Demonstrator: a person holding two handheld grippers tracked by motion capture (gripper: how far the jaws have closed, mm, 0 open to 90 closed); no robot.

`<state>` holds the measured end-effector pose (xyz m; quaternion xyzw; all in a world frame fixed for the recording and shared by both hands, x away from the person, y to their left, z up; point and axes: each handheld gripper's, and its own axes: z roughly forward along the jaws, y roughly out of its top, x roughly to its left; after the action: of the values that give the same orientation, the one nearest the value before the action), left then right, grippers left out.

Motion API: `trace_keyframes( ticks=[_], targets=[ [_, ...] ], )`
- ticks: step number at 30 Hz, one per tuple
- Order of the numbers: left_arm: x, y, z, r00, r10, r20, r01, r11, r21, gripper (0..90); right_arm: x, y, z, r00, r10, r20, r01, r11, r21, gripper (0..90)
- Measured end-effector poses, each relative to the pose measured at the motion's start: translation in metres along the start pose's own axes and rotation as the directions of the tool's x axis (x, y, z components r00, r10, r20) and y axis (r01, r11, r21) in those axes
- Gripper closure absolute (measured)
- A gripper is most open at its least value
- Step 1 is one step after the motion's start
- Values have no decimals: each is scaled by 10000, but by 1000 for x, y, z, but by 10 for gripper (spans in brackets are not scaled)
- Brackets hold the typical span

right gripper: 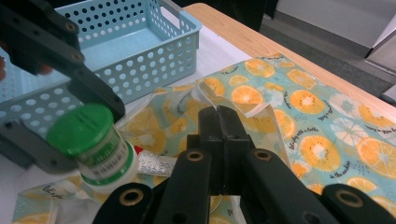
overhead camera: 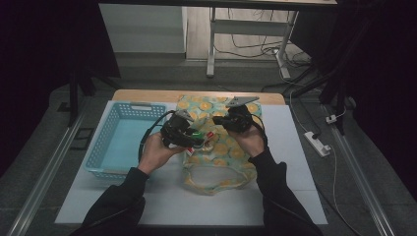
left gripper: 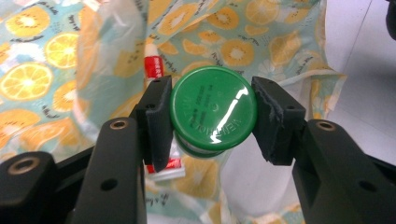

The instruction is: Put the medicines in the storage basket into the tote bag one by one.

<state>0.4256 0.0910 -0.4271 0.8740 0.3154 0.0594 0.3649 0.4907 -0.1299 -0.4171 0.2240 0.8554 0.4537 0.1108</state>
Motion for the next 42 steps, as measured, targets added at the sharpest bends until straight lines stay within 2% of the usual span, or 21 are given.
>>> trace_keyframes(
  ticks=[12, 23, 27, 33, 42],
  targets=[
    [-6, 16, 31, 9991, 430, -12, -430, 9988, 226, 514, -3, -1, -1, 10000, 55, 53, -54, 10000, -29, 900],
    [-4, 23, 57, 9988, 496, -57, -495, 9986, 211, 514, -4, -1, -2, 9999, 66, 93, -66, 10000, -59, 900],
    [-4, 25, 67, 9987, 501, 55, -502, 9986, 188, 514, -5, -1, -2, 9999, 99, 111, -99, 9999, -58, 900],
    [-4, 28, 83, 9976, 678, -112, -674, 9973, 300, 514, -5, -1, -2, 9998, 113, 145, -112, 9999, -70, 900],
    [1, 25, 98, 9983, 532, -220, -530, 9985, 117, 514, -6, -2, -1, 9998, 124, 185, -124, 9999, -23, 900]
  ],
)
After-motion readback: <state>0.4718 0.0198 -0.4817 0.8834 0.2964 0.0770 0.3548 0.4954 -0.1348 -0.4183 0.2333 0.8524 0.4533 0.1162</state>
